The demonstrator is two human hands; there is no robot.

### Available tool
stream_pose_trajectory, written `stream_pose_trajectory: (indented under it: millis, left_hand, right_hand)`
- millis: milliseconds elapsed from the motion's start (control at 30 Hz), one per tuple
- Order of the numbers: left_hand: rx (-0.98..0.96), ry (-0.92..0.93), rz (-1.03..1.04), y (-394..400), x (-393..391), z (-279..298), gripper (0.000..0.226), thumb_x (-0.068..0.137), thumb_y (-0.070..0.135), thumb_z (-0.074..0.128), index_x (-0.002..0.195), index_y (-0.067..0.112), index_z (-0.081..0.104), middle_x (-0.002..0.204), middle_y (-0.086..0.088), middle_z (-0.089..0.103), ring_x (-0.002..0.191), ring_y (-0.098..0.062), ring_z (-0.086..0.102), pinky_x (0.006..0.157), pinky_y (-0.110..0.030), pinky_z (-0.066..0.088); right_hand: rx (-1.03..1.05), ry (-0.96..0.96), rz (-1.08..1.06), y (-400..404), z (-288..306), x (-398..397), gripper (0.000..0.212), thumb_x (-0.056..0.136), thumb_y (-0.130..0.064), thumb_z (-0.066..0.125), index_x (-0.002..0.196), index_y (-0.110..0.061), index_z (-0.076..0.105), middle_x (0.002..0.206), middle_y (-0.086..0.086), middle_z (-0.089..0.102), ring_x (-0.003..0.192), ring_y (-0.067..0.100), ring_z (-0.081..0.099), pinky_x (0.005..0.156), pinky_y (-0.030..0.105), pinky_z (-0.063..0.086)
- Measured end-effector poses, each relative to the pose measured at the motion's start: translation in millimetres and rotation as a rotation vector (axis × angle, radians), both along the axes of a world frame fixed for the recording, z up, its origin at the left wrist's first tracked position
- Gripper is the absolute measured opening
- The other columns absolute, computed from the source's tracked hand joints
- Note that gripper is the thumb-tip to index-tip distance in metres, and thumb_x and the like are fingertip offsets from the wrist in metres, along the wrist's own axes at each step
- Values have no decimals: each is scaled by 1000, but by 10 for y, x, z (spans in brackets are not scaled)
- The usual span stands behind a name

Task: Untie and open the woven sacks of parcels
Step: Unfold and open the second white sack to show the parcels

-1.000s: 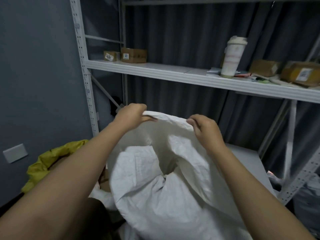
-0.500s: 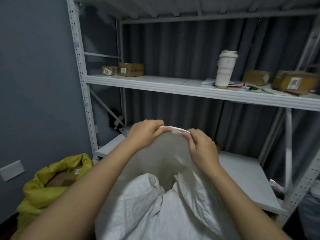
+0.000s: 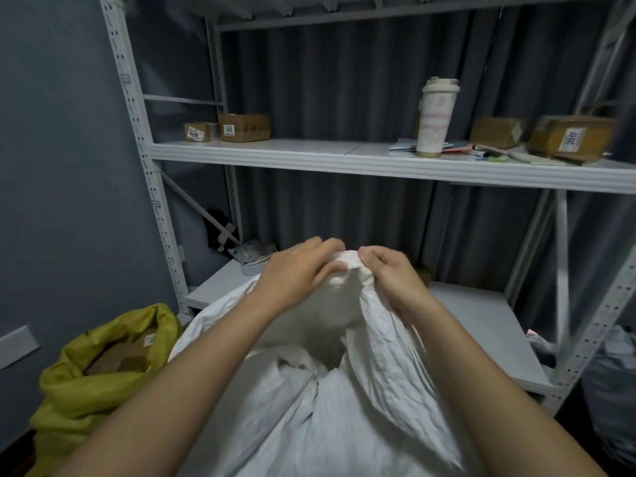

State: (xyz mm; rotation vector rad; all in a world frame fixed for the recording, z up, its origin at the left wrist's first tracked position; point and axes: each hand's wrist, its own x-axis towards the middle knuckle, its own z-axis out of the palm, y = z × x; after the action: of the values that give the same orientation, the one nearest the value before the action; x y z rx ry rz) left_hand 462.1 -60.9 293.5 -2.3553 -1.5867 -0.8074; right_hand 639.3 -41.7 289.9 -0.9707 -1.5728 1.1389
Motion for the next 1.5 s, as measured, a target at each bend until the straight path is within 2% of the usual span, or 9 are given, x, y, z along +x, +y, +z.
stream_pose_trajectory:
  millis: [167, 400, 633, 867, 1033, 1233, 1300, 1433, 1500]
  left_hand:
    - [32, -163, 226, 198, -47, 85, 32, 92, 52, 44, 85, 26, 62, 84, 3, 67, 85, -22, 62, 65, -34, 45]
    - [288, 197, -37, 152, 40, 42, 42, 90, 57, 31, 119, 30, 45, 100, -1, 57, 87, -22, 58, 50, -30, 39]
    - [167, -181, 18, 288, 28, 94, 18, 97, 34, 46, 96, 24, 60, 88, 6, 60, 89, -16, 57, 66, -36, 46]
    - [4, 148, -41, 223, 68, 165, 45, 88, 63, 37, 118, 32, 50, 105, 9, 55, 93, -11, 56, 70, -33, 46]
    - [-7, -235, -42, 360, -82, 179, 27, 88, 53, 50, 88, 28, 60, 87, 14, 64, 83, -4, 58, 71, -36, 48]
    - [-168, -27, -143, 287, 29, 173, 42, 88, 60, 43, 127, 44, 43, 118, 17, 47, 84, -1, 54, 77, -33, 48]
    - [-119, -102, -144, 346, -15, 160, 22, 92, 49, 49, 112, 38, 51, 109, 15, 55, 92, -8, 56, 80, -40, 49]
    - [-227, -467, -237, 440, -148, 154, 9, 89, 39, 58, 87, 30, 58, 88, 13, 63, 86, -11, 59, 83, -41, 49]
    - [-241, -444, -198, 422, -123, 173, 26, 82, 59, 51, 91, 34, 56, 94, 12, 60, 88, -16, 58, 84, -42, 49]
  right_hand:
    - [447, -735, -333, -169, -173, -55, 23, 98, -36, 44, 112, -22, 56, 105, 2, 60, 99, 22, 56, 79, 39, 45]
    - [284, -109, -178, 140, -73, 66, 22, 98, -15, 47, 82, -14, 63, 70, -5, 57, 66, 6, 50, 66, 28, 41]
    - [646, -715, -612, -109, -266, -64, 31, 97, -34, 48, 126, -24, 54, 111, 3, 57, 99, 27, 53, 80, 39, 42]
    - [405, -84, -192, 111, -227, 34, 16, 97, -19, 52, 94, -22, 68, 88, -9, 69, 87, 7, 62, 77, 28, 48]
    - [781, -868, -461, 89, -362, 120, 29, 100, -42, 36, 114, -24, 54, 96, -5, 57, 86, 18, 56, 68, 35, 44]
    - [361, -74, -131, 195, -146, 142, 20, 97, -20, 52, 84, -20, 67, 68, -6, 61, 62, 2, 51, 58, 21, 41]
    - [295, -140, -88, 193, -86, 196, 20, 97, -23, 51, 84, -24, 65, 64, -13, 57, 58, 0, 47, 56, 20, 39]
    - [696, -921, -314, 213, -186, 345, 23, 98, -42, 43, 109, -29, 59, 91, -9, 63, 85, 15, 57, 73, 37, 44]
    - [789, -787, -382, 234, -188, 326, 21, 98, -35, 48, 106, -23, 63, 87, -5, 63, 83, 19, 58, 71, 38, 45]
